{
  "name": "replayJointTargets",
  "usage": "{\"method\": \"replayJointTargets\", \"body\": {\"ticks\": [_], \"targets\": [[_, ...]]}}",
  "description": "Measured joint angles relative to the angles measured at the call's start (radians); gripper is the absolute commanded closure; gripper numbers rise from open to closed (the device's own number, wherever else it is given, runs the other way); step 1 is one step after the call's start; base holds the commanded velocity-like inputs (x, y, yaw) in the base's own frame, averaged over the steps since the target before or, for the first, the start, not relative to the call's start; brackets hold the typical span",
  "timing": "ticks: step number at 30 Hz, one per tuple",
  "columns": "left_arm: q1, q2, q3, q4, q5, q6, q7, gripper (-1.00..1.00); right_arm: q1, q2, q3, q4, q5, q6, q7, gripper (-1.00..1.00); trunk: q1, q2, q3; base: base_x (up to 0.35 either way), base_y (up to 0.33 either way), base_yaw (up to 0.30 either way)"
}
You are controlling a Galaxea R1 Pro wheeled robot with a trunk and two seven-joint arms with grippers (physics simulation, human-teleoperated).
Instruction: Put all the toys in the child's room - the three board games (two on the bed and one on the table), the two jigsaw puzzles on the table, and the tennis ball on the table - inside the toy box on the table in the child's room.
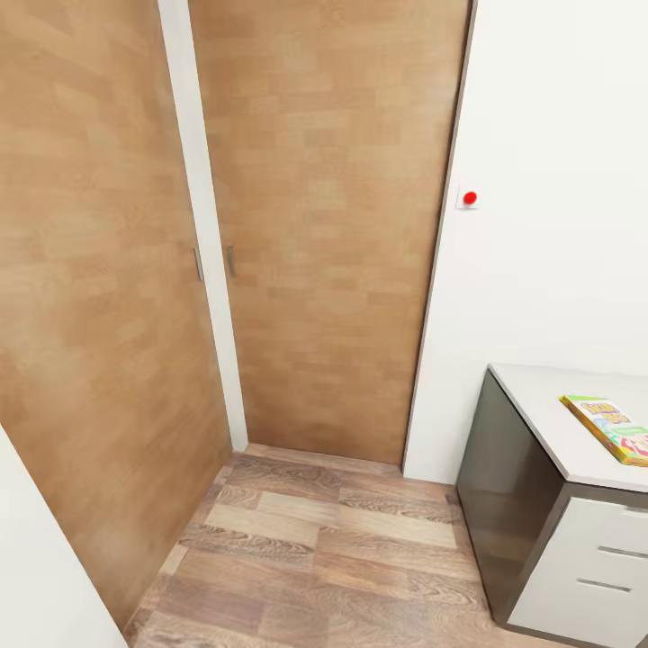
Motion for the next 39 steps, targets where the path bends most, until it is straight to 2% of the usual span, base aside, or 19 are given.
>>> {"method": "replayJointTargets", "body": {"ticks": [4, 39], "targets": [[0.002, 0.011, 0.000, 0.000, 0.004, -0.004, -0.001, -1.00, -0.012, 0.014, 0.002, -0.009, 0.004, 0.000, 0.003, -1.00, 0.000, 0.000, 0.000, 0.000, 0.000, 0.000], [0.002, 0.011, 0.000, 0.000, 0.004, -0.004, -0.001, -1.00, -0.012, 0.014, 0.002, -0.009, 0.004, 0.000, 0.003, -1.00, 0.000, 0.000, 0.000, 0.000, 0.000, 0.000]]}}
